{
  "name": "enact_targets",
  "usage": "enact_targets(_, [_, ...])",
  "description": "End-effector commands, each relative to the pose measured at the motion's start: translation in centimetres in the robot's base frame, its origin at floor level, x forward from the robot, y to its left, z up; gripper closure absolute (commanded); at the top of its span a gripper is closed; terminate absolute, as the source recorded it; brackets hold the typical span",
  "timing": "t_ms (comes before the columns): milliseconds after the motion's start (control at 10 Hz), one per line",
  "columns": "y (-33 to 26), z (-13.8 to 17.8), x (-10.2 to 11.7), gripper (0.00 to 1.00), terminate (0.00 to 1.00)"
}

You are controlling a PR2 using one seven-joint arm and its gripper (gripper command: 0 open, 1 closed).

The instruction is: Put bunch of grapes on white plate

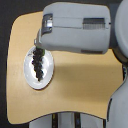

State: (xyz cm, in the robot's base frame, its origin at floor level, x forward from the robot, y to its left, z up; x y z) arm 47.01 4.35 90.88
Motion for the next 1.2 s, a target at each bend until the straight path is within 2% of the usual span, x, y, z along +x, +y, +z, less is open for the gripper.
enact_targets(0, [-15.2, 4.0, 0.7, 0.0, 0.0])
enact_targets(600, [-25.4, 5.1, 1.1, 0.0, 0.0])
enact_targets(1000, [-27.7, 4.6, 0.6, 0.0, 0.0])
enact_targets(1100, [-28.2, 4.4, 0.5, 0.0, 1.0])
